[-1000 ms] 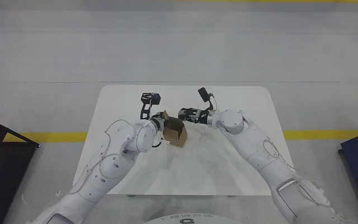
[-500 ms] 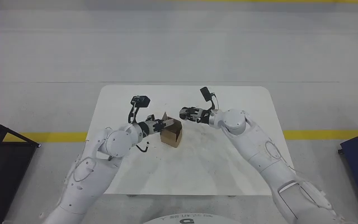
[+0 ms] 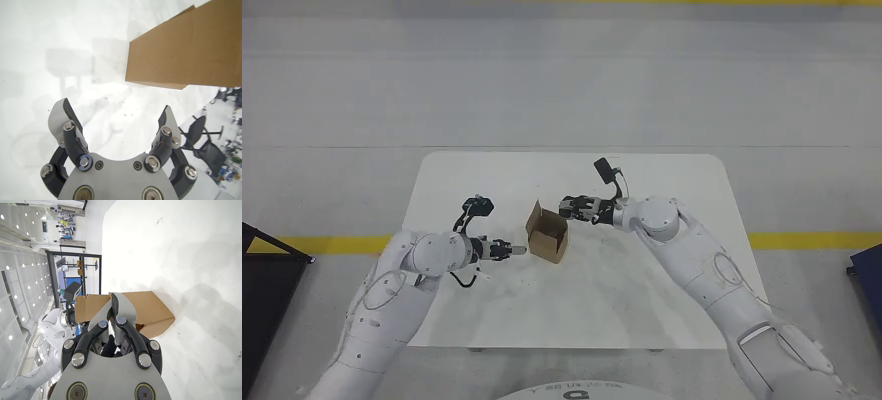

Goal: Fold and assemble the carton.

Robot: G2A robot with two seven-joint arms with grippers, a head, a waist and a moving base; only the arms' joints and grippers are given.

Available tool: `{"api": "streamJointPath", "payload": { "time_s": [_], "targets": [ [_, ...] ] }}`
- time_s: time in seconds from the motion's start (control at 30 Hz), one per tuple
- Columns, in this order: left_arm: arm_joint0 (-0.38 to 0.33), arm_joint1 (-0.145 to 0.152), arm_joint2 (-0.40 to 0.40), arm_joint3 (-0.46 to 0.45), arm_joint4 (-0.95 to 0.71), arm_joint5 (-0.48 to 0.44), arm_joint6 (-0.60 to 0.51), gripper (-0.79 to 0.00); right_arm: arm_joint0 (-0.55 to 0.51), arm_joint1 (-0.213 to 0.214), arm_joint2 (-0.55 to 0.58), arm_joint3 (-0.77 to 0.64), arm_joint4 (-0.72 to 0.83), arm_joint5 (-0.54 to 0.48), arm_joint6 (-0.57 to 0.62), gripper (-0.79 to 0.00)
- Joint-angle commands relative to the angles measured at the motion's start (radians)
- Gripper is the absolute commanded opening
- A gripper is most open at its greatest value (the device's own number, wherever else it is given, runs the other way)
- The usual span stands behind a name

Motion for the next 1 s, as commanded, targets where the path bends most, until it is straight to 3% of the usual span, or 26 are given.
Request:
{"api": "streamJointPath", "payload": {
  "time_s": [0.0, 0.17, 0.3, 0.37, 0.43, 0.5, 0.6, 0.67, 0.9, 0.97],
  "targets": [
    [-0.013, -0.006, 0.032, -0.004, 0.021, -0.008, 0.054, 0.000, 0.000, -0.001, -0.001, 0.000, -0.001, -0.001, -0.002, -0.785],
    [-0.035, -0.022, 0.105, -0.026, 0.081, 0.035, 0.177, 0.000, -0.002, -0.002, 0.002, 0.000, -0.002, -0.007, -0.004, -0.785],
    [-0.045, -0.030, 0.137, -0.028, 0.125, 0.096, 0.206, 0.000, -0.005, -0.002, 0.006, -0.001, -0.001, -0.012, 0.001, -0.785],
    [-0.049, -0.032, 0.150, -0.029, 0.147, 0.116, 0.203, -0.163, -0.006, -0.002, 0.008, -0.001, -0.002, -0.013, 0.003, -0.785],
    [-0.051, -0.034, 0.157, -0.029, 0.153, 0.119, 0.197, -0.428, -0.007, -0.001, 0.010, -0.002, -0.002, -0.015, 0.007, -0.785],
    [-0.052, -0.034, 0.160, -0.030, 0.159, 0.122, 0.195, -0.554, -0.007, -0.001, 0.012, -0.002, -0.003, -0.017, 0.010, -0.785],
    [-0.050, -0.035, 0.160, -0.033, 0.161, 0.123, 0.196, -0.674, -0.008, -0.001, 0.014, -0.002, -0.002, -0.017, 0.015, -0.785],
    [-0.049, -0.035, 0.160, -0.033, 0.166, 0.126, 0.199, -0.720, -0.008, -0.002, 0.014, -0.002, -0.004, -0.018, 0.015, -0.785],
    [-0.046, -0.037, 0.161, -0.035, 0.151, 0.121, 0.203, -0.739, -0.012, -0.002, 0.016, -0.007, -0.009, -0.019, 0.012, -0.785],
    [-0.046, -0.038, 0.159, -0.033, 0.144, 0.113, 0.206, -0.785, -0.014, -0.002, 0.017, -0.008, -0.012, -0.019, 0.010, -0.785]
  ]
}}
